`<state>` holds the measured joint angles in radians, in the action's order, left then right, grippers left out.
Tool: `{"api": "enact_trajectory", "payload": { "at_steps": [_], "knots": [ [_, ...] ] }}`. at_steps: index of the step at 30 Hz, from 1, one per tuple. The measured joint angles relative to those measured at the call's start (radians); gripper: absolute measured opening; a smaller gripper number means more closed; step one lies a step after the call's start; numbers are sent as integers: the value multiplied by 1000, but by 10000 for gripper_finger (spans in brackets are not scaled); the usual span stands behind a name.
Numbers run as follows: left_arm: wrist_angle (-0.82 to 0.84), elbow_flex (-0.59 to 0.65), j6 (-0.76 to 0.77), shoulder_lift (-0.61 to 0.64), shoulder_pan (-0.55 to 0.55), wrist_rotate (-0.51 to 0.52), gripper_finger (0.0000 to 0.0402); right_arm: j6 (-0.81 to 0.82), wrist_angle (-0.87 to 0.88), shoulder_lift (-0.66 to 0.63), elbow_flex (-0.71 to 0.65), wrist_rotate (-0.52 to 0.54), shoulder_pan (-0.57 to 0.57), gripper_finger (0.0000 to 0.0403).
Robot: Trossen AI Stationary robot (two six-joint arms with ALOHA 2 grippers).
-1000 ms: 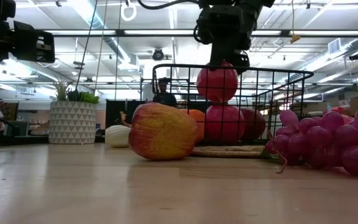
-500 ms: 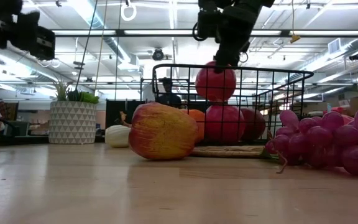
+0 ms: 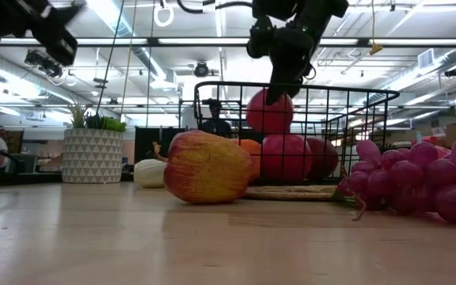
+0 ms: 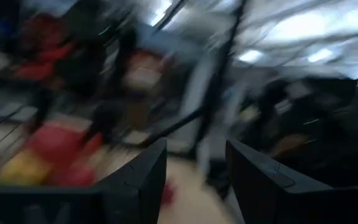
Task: Build produce basket
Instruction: Put the apple into the wire basket
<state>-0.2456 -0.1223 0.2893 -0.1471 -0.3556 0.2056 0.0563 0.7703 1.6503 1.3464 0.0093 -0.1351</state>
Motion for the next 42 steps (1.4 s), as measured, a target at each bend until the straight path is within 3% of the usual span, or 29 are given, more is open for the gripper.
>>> {"api": "enact_trajectory", "payload": {
  "at_steps": [3, 8, 15, 18, 22, 33, 42],
  "knots": [
    [115, -79, 36, -112, 33, 87, 172, 1, -14, 0, -28, 0, -8, 400],
    [106, -206, -2, -329, 103, 134, 172, 10, -46, 0, -68, -1, -15, 400],
    [108, -331, -12, -623, 197, 135, 172, 37, -93, 0, -79, -2, -11, 400],
    [66, -362, -12, -705, 215, 135, 172, 8, -105, 0, -75, -2, -1, 400],
    [-115, -402, 25, -815, 260, 137, 172, -9, -123, -9, -75, -2, 12, 400],
    [-174, -525, 67, -1094, 358, 138, 172, -15, -135, -144, -73, -2, 40, 400],
    [-210, -754, 25, -1351, 366, 59, 172, 10, -82, -164, -73, -2, 86, 400]
  ]
}}
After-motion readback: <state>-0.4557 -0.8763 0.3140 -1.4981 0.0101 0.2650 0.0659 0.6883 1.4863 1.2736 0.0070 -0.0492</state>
